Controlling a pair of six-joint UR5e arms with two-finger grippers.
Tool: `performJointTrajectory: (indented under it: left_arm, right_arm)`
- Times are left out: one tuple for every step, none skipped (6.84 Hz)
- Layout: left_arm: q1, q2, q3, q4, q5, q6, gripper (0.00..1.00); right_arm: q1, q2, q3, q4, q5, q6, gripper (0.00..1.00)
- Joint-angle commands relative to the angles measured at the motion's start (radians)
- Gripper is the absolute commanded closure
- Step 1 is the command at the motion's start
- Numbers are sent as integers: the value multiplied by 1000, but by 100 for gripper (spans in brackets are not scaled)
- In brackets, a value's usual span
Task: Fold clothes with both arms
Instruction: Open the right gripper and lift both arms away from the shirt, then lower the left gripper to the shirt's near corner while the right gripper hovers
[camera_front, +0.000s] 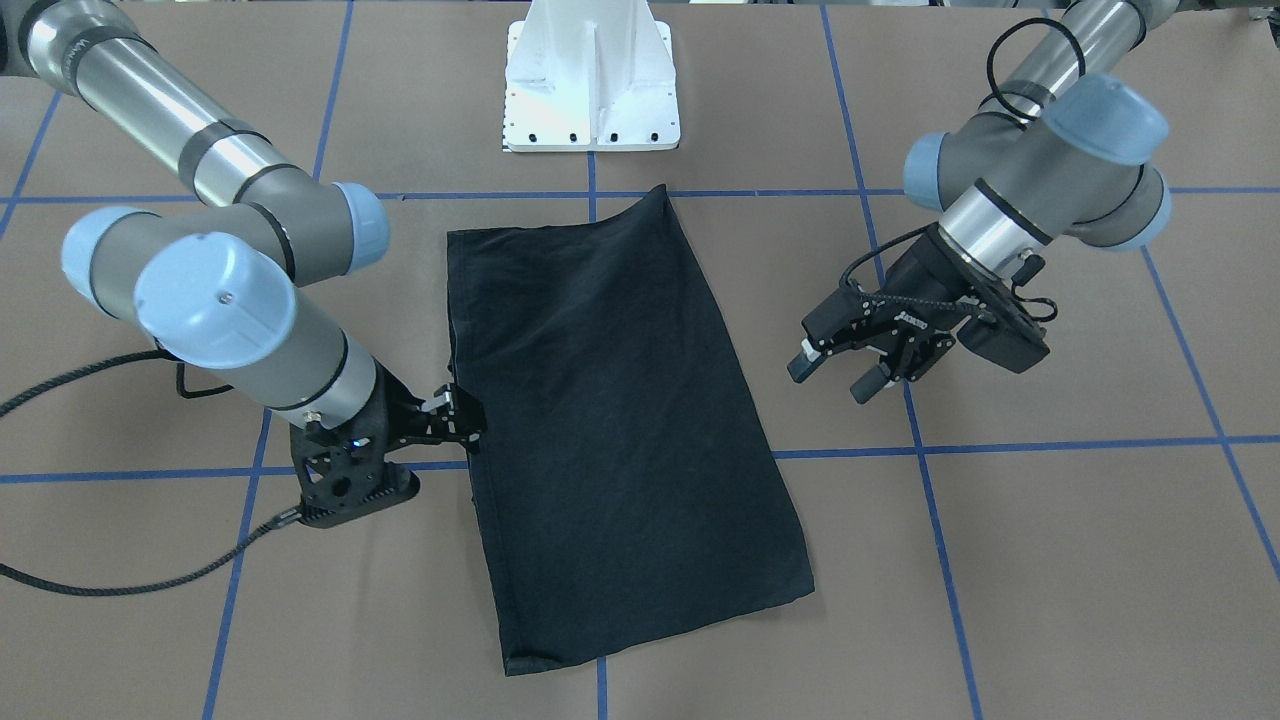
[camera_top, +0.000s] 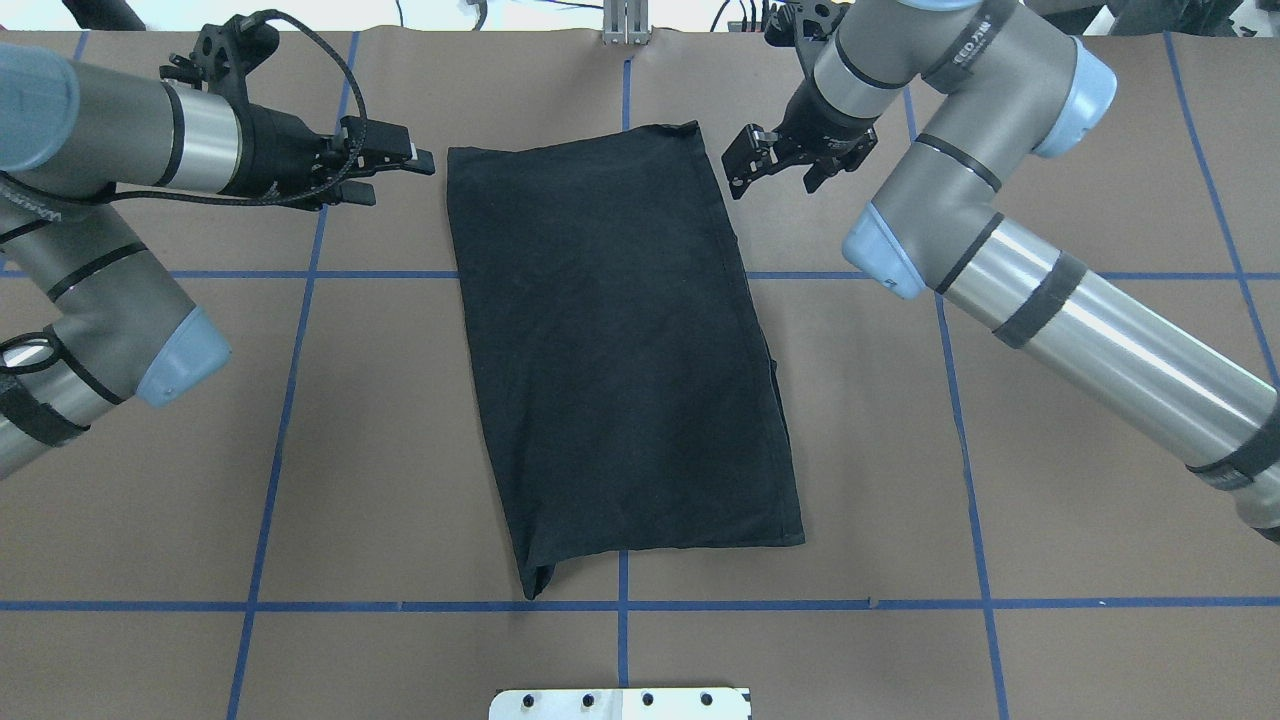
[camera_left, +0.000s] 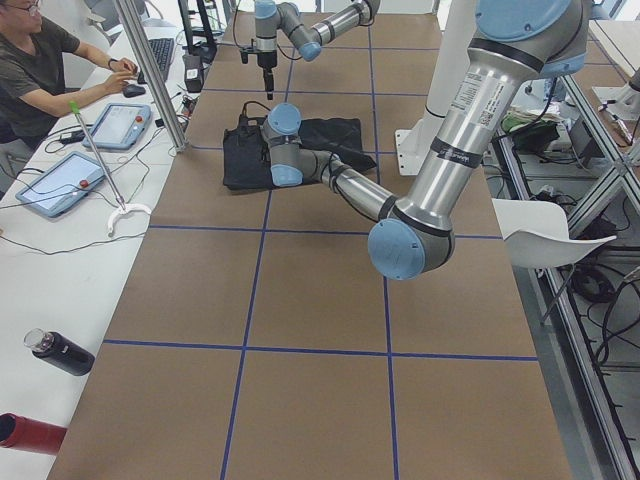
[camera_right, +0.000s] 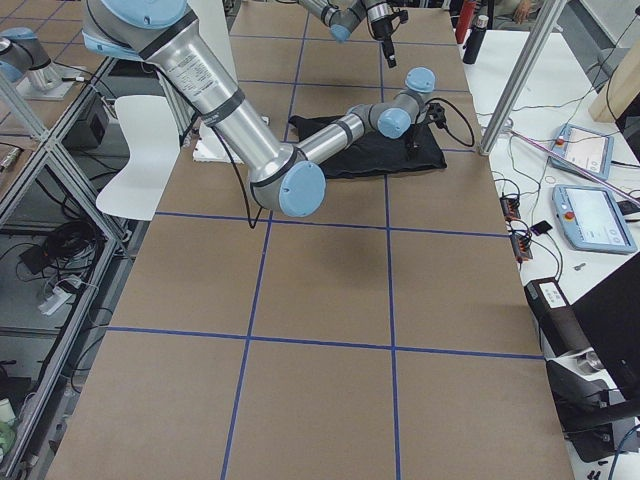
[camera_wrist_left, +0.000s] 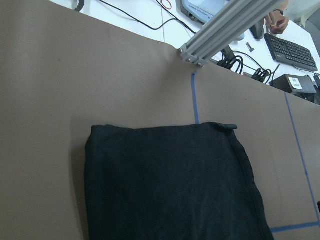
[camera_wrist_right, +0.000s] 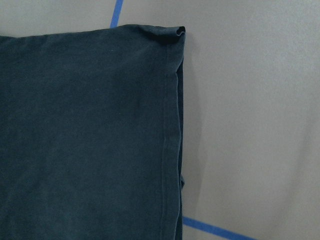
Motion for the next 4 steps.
performJointTrajectory:
  left_arm:
    - [107, 69, -68, -10, 5, -164, 0]
    - [214, 106, -114, -10, 81, -239, 0]
    - [337, 121, -137, -10, 188, -322, 0]
    - [438, 144, -146, -10, 259, -396, 0]
  right_arm:
    - [3, -131, 185, 3, 77, 144, 0]
    - [3, -183, 268, 5, 96, 208, 0]
    - [3, -233, 344, 3, 99, 233, 0]
    - [5, -258, 377, 3, 99, 236, 0]
